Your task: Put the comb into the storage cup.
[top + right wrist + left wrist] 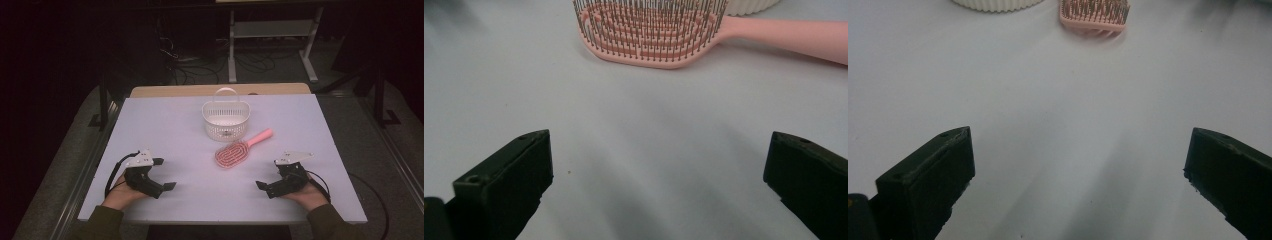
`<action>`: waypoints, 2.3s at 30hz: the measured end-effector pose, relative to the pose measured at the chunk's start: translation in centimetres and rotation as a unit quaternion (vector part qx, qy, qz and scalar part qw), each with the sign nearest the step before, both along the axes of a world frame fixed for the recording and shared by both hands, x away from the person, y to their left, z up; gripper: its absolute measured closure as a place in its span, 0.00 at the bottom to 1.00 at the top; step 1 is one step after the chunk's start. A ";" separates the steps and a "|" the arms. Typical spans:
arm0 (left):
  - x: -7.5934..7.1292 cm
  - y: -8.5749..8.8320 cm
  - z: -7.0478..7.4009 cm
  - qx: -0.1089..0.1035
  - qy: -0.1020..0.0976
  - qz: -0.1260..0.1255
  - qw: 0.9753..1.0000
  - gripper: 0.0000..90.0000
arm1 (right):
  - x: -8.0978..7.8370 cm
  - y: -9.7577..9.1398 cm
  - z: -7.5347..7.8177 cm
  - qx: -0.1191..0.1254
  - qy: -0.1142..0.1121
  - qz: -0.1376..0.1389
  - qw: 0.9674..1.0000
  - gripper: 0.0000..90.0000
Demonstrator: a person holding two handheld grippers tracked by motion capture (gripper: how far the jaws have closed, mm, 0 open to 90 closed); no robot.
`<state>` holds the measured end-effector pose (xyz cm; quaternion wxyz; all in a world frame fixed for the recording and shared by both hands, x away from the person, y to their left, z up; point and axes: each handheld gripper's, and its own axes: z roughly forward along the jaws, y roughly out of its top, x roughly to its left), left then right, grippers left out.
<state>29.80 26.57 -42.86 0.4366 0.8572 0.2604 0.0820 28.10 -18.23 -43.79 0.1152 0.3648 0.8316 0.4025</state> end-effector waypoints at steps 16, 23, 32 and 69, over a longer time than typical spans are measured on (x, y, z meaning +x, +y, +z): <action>0.0 0.3 0.0 -0.003 0.004 0.005 1.000 0.00 | 0.7 -0.1 0.8 0.019 -0.003 0.002 1.000 0.00; -0.1 0.5 0.0 -0.007 0.005 0.007 1.000 0.00 | 0.9 0.0 1.1 0.013 -0.005 0.003 1.000 0.00; -0.1 0.6 -0.1 -0.012 0.009 0.008 1.000 0.00 | 1.5 0.0 1.4 0.009 -0.002 -0.001 1.000 0.00; -0.2 0.7 -0.1 -0.023 0.011 0.011 1.000 0.00 | 3.7 0.0 2.5 0.003 0.019 -0.009 1.000 0.00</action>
